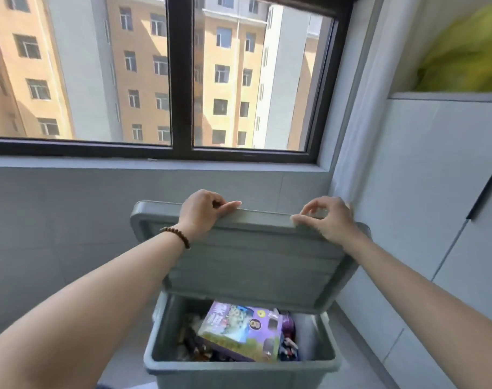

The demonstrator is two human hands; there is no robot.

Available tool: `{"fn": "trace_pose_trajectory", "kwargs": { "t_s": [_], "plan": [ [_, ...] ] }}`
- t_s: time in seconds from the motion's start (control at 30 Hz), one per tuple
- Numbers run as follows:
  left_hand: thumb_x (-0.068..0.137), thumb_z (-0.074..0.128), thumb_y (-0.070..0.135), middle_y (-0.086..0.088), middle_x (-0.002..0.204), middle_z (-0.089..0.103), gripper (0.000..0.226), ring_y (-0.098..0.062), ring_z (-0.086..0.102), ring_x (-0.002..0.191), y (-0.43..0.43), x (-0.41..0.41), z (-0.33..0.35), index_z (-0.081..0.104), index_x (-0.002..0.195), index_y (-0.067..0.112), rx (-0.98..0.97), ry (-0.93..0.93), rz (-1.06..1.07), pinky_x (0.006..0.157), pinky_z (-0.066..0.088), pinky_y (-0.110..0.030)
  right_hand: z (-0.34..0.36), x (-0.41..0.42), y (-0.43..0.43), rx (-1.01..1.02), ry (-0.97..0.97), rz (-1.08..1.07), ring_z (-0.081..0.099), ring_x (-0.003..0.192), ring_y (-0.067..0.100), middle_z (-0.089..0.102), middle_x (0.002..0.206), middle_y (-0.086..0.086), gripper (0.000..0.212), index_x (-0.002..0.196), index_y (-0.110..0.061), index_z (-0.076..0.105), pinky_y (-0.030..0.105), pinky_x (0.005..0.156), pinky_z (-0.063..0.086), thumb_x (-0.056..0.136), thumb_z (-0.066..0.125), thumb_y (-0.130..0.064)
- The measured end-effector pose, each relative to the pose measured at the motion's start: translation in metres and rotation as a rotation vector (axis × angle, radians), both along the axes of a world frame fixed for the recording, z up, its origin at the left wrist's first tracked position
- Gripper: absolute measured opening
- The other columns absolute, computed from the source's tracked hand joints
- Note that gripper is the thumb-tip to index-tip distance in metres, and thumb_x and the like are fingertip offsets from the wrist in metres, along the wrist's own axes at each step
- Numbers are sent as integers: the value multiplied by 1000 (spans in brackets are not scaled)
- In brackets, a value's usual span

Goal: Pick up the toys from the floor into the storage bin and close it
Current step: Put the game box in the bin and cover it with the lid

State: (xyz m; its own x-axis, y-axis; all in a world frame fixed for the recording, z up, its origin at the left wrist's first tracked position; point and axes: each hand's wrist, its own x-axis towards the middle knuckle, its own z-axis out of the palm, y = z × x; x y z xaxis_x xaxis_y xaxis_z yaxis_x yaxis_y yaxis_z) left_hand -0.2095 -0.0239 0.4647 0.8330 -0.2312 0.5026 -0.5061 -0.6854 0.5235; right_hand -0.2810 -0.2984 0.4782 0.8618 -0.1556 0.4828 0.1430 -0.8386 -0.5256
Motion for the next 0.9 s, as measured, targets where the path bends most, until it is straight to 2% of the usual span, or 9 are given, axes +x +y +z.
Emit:
{"fn": "trace_pose_trajectory", "kwargs": {
  "t_s": [0.1,0.23,0.3,0.37,0.47,0.67,0.77,0.83,0.9],
  "plan": [
    [80,57,62,3,43,33,61,-16,30,42,5,4,18,36,44,18,-25,47,7,47,26,-27,14,-11,-6,-161,-221,-2,43,98,0,57,95,-15,60,87,-33,66,50,112,19,54,57,-82],
    [80,54,64,2,43,31,62,-15,29,41,13,6,28,33,46,17,-35,150,56,44,24,-23,13,-28,-27,-146,-297,-61,41,115,8,48,114,-13,73,107,-31,61,29,113,12,54,61,-80],
    [81,54,63,4,42,30,61,-14,28,40,18,6,34,33,45,18,-65,218,62,44,24,-23,3,-35,-45,66,-231,-109,42,120,13,45,122,-11,76,115,-29,55,35,111,27,54,73,-71],
    [82,53,62,6,40,26,62,-14,26,39,20,7,38,30,43,19,-110,263,68,46,23,-23,-4,-39,-53,426,-95,-80,50,115,20,50,123,-3,78,119,-23,50,35,96,45,56,78,-60],
    [82,53,63,6,39,24,63,-14,24,40,15,7,47,28,43,20,-132,282,32,48,23,-24,-2,-38,-48,600,-60,-49,60,98,22,63,105,3,44,108,-14,57,26,71,46,74,77,-34],
    [80,51,67,3,44,23,63,-17,23,44,13,16,69,25,46,21,-182,240,68,52,22,-27,33,-35,-45,579,-76,49,61,81,3,67,92,-6,21,91,-20,65,15,62,48,74,78,-24],
    [77,50,70,4,47,39,59,-14,35,47,19,22,74,44,50,18,-287,206,123,52,28,-24,48,-31,-38,563,-92,81,62,79,9,69,88,0,34,87,-15,68,24,71,50,65,83,-36],
    [74,47,73,6,57,51,56,-12,47,55,20,23,76,56,66,19,-311,144,148,52,32,-24,54,-27,-37,617,-124,47,59,75,16,67,80,11,61,84,-2,67,31,70,46,56,80,-54],
    [72,41,77,7,74,61,61,-12,57,71,20,23,75,61,87,21,-273,97,183,54,37,-23,57,-23,-36,693,-137,3,50,69,17,55,71,10,71,71,-2,59,30,64,38,48,72,-68]
  ]
}}
